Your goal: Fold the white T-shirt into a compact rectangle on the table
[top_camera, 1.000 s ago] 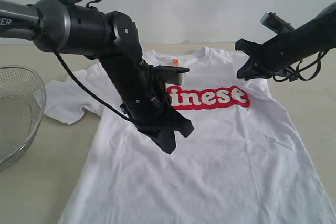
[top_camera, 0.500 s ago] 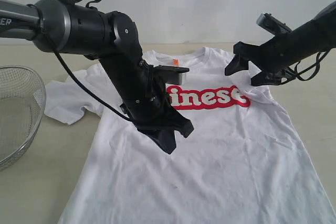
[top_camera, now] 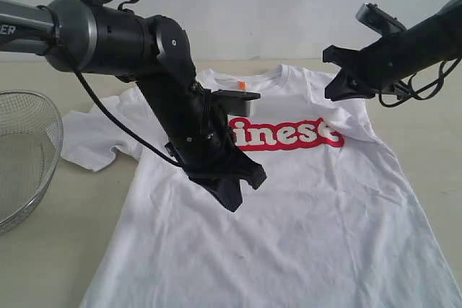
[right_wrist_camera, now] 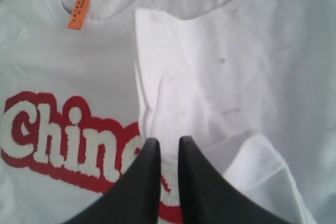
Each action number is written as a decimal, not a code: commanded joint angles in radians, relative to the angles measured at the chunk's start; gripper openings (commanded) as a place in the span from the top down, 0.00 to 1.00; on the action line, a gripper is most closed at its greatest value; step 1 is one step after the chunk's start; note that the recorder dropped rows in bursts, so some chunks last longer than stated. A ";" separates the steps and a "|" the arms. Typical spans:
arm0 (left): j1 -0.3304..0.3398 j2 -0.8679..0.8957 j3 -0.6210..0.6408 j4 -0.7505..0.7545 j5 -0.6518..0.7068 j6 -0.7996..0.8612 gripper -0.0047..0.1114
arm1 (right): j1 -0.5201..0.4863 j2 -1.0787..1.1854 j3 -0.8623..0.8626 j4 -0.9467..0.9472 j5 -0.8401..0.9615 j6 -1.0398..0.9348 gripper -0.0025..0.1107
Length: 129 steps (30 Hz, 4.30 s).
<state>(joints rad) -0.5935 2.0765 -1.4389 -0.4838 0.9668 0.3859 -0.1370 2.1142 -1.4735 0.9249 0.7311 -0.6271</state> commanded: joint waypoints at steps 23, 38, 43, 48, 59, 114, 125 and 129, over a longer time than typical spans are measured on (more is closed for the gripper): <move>-0.009 -0.010 0.003 -0.004 -0.009 0.004 0.92 | -0.028 0.042 -0.004 -0.166 0.066 0.108 0.98; -0.009 -0.010 0.003 -0.046 -0.007 -0.021 0.92 | -0.028 0.040 0.131 -0.233 0.158 0.142 0.98; -0.009 -0.014 0.003 -0.058 0.024 -0.034 0.92 | -0.028 0.007 0.233 -0.167 0.100 0.088 0.98; -0.009 -0.047 0.003 -0.068 0.024 -0.061 0.92 | -0.028 -0.084 0.272 -0.073 0.159 0.033 0.98; -0.009 -0.321 0.196 -0.084 -0.075 -0.071 0.92 | -0.028 -0.488 0.412 -0.053 0.180 0.086 0.98; 0.283 -0.498 0.589 -0.380 -0.720 -0.189 0.40 | 0.486 -0.557 0.487 -0.022 -0.121 -0.089 0.68; 0.283 -0.350 0.583 -0.796 -0.947 -0.192 0.40 | 0.486 -0.557 0.487 -0.022 -0.121 -0.089 0.68; 0.281 -0.278 0.583 -0.952 -0.983 -0.237 0.40 | 0.486 -0.557 0.487 -0.022 -0.121 -0.089 0.68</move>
<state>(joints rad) -0.3121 1.7702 -0.8571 -1.3670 0.0127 0.1750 0.3473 1.5610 -0.9799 0.9063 0.6058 -0.7139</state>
